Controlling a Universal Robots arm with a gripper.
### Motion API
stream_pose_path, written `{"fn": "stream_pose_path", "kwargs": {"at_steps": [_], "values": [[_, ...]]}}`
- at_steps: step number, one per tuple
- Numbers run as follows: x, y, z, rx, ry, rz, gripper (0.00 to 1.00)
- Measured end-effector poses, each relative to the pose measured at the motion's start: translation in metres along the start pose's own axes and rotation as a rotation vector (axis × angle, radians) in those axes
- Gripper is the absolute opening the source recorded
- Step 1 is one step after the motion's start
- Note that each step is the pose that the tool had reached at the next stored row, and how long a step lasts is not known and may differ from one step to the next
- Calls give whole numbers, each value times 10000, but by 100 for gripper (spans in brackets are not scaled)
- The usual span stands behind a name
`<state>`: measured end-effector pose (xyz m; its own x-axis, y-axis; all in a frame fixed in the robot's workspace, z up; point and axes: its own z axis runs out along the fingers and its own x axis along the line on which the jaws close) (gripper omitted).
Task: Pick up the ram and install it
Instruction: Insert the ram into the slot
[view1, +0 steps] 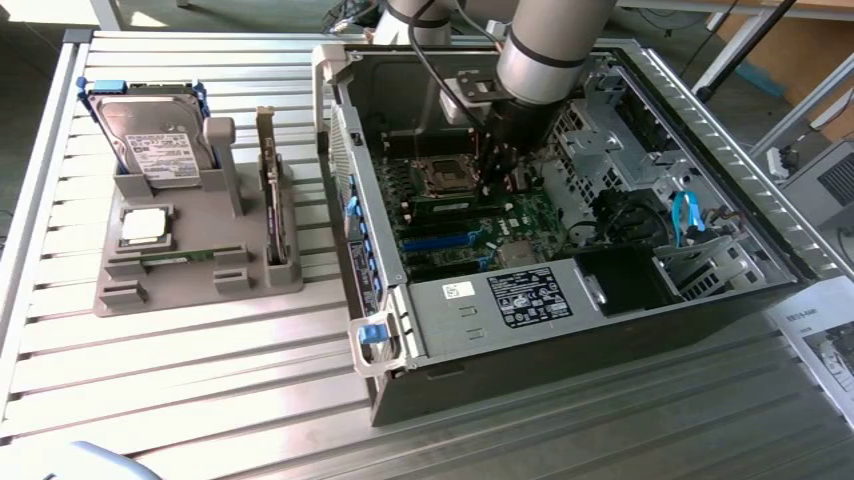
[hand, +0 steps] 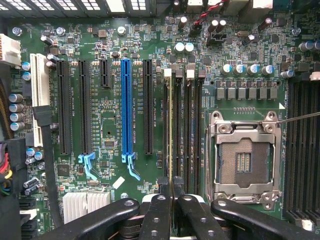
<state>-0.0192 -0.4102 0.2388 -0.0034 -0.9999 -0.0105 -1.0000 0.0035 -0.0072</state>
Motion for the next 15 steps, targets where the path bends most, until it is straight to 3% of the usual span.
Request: {"fn": "stream_pose_path", "kwargs": {"at_steps": [15], "values": [[0, 0, 14, 0, 0, 7, 12]]}}
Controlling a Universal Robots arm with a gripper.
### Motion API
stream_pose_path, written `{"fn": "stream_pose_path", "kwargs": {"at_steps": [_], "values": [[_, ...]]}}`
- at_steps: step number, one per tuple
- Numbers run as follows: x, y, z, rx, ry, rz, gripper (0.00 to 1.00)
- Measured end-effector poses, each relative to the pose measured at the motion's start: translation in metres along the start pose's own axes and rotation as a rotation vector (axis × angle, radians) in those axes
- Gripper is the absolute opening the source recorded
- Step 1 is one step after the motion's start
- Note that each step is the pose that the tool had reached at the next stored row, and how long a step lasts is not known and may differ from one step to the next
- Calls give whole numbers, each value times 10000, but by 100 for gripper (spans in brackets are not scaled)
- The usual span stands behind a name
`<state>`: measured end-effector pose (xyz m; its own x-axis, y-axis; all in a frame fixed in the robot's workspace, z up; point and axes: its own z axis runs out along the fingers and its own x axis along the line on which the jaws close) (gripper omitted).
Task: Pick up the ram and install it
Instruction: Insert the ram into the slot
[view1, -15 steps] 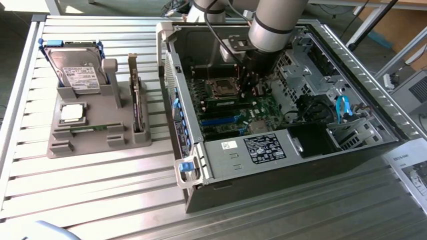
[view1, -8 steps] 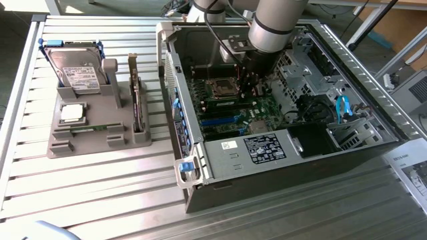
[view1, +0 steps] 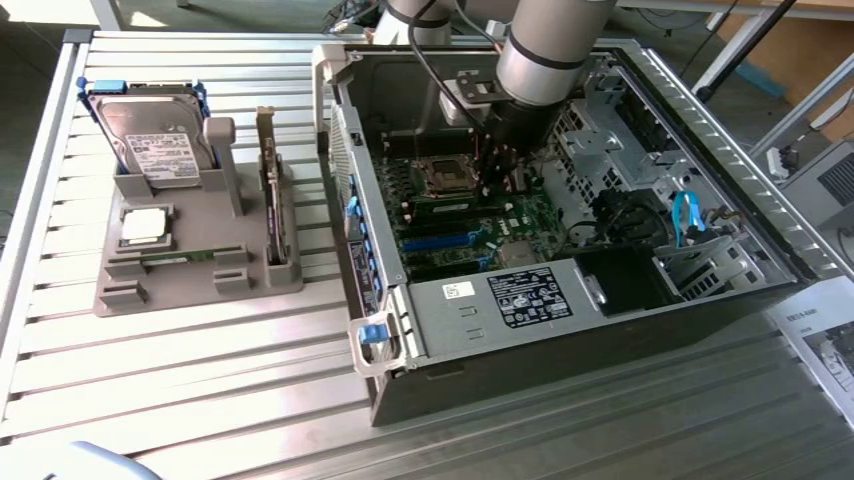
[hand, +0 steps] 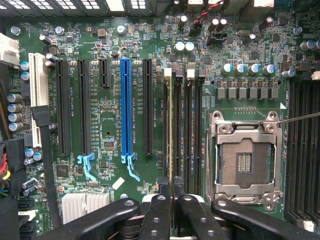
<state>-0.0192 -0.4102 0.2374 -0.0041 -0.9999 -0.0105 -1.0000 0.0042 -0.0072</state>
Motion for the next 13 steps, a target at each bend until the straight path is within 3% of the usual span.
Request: {"fn": "stream_pose_path", "kwargs": {"at_steps": [13], "values": [[0, 0, 28, 0, 1, 0, 12]]}}
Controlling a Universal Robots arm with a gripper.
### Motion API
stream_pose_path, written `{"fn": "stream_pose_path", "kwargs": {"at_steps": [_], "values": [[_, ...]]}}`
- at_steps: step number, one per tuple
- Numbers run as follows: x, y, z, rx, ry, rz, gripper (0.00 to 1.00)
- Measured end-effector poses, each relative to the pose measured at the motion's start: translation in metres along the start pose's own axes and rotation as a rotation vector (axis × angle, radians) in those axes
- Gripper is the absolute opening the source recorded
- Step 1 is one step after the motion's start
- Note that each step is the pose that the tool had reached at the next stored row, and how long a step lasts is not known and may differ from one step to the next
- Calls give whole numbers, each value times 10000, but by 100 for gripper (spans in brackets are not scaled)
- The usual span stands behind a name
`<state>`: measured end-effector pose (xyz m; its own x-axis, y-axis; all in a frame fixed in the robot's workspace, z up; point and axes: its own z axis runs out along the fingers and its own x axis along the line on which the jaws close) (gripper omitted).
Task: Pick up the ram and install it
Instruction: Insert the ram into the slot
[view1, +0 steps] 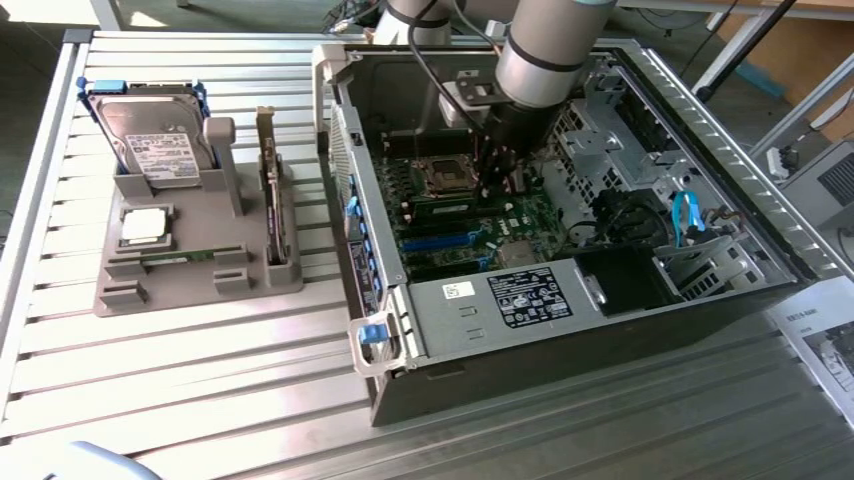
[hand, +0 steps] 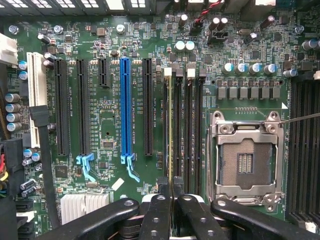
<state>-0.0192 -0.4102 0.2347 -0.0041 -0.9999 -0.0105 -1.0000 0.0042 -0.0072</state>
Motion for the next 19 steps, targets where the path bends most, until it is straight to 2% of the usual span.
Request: {"fn": "stream_pose_path", "kwargs": {"at_steps": [19], "values": [[0, 0, 30, 0, -1, 0, 13]]}}
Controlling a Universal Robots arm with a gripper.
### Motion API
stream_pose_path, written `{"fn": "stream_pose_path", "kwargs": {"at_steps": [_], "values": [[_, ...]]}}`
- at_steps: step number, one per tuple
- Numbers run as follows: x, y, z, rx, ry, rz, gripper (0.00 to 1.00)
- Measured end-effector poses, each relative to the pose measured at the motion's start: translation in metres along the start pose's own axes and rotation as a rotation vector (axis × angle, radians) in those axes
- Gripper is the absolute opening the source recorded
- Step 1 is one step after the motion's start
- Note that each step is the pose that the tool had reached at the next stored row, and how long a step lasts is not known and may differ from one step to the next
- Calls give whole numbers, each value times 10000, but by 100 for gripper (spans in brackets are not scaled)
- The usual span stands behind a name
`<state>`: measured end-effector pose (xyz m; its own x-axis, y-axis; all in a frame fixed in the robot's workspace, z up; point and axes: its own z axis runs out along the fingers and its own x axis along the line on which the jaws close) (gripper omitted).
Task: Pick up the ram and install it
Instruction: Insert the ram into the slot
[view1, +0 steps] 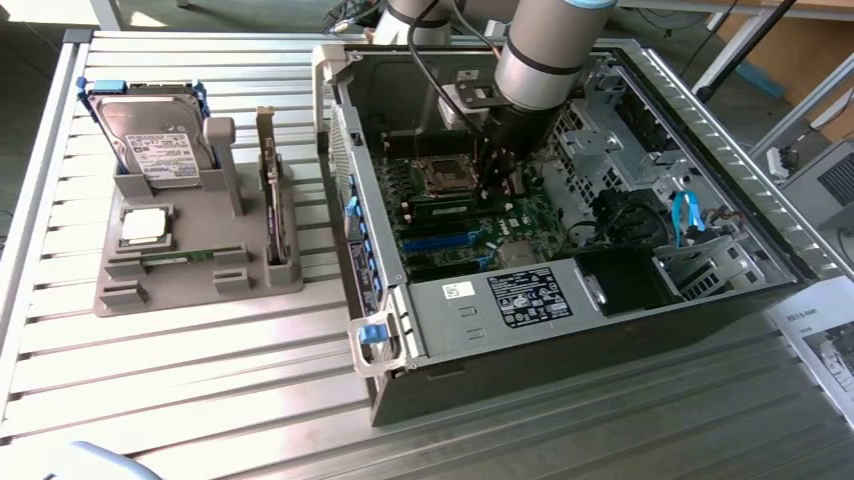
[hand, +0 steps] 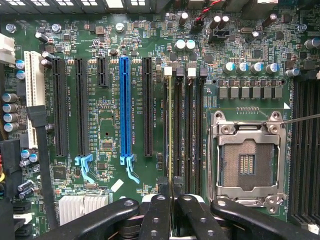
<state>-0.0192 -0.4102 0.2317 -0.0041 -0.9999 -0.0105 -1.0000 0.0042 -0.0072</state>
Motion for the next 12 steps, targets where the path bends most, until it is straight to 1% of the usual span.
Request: {"fn": "stream_pose_path", "kwargs": {"at_steps": [1, 2, 3, 4, 12], "values": [[0, 0, 0, 0, 1, 0, 13], [0, 0, 0, 0, 0, 0, 18], [0, 0, 0, 0, 0, 0, 18], [0, 0, 0, 0, 0, -1, 25], [0, 0, -11, 0, 2, 0, 25]]}}
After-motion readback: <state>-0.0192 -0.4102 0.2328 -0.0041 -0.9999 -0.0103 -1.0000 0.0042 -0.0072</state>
